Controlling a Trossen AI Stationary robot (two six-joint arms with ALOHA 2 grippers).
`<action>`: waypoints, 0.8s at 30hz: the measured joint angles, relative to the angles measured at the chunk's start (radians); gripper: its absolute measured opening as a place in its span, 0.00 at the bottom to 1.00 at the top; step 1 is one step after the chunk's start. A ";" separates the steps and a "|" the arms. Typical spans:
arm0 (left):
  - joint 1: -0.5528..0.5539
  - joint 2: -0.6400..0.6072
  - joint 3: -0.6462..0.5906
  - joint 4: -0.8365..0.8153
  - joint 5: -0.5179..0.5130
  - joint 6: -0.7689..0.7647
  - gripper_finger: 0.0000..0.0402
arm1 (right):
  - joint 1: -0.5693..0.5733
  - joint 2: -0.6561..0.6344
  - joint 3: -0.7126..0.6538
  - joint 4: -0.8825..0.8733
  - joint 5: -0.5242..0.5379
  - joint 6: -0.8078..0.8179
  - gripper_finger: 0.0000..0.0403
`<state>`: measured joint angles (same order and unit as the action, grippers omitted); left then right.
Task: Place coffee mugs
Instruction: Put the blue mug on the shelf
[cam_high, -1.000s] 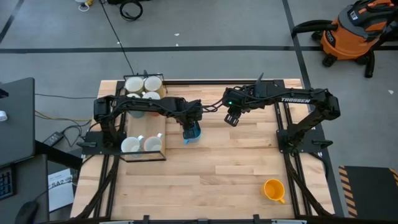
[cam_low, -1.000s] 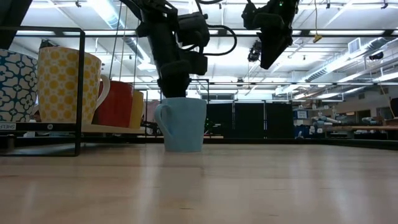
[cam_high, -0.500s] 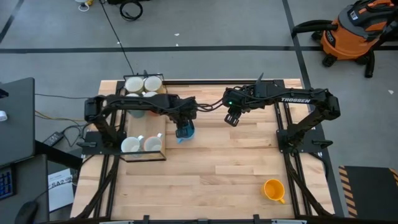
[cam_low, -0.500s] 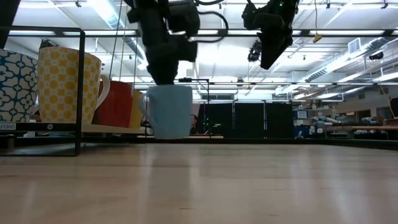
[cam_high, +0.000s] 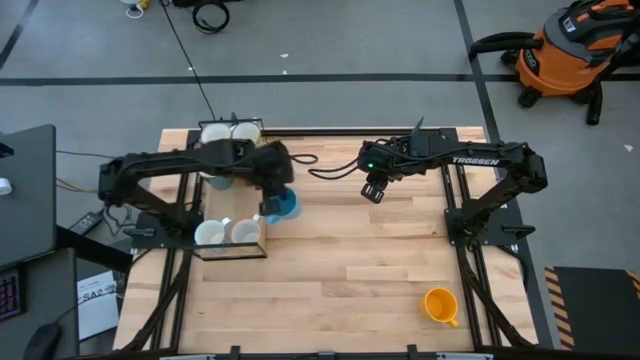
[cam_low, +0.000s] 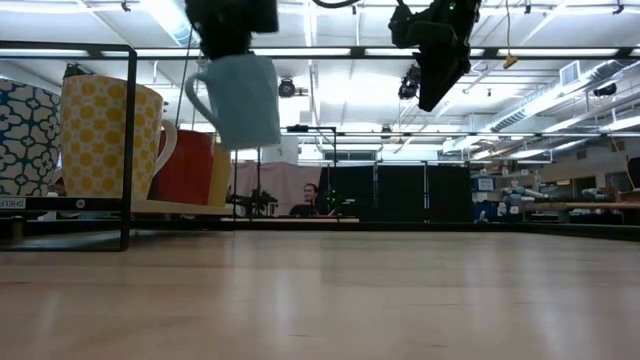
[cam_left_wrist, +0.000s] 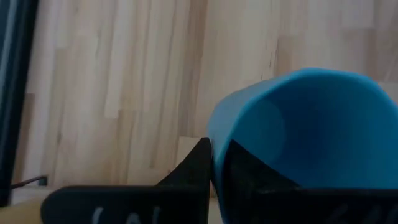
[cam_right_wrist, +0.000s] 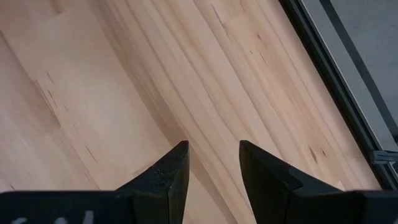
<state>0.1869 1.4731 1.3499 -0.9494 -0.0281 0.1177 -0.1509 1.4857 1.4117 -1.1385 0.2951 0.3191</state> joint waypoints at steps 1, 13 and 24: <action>0.001 -0.020 0.000 -0.007 0.001 -0.001 0.07 | 0.000 0.000 0.000 0.000 0.000 0.000 0.36; 0.051 -0.242 0.000 -0.205 -0.061 0.000 0.07 | 0.000 0.000 0.000 0.009 0.000 0.000 0.36; 0.137 -0.337 0.000 -0.463 -0.137 0.011 0.07 | 0.000 0.000 0.000 0.016 0.000 0.000 0.36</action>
<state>0.3236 1.1359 1.3502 -1.4123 -0.1650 0.1284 -0.1509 1.4853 1.4117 -1.1225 0.2947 0.3191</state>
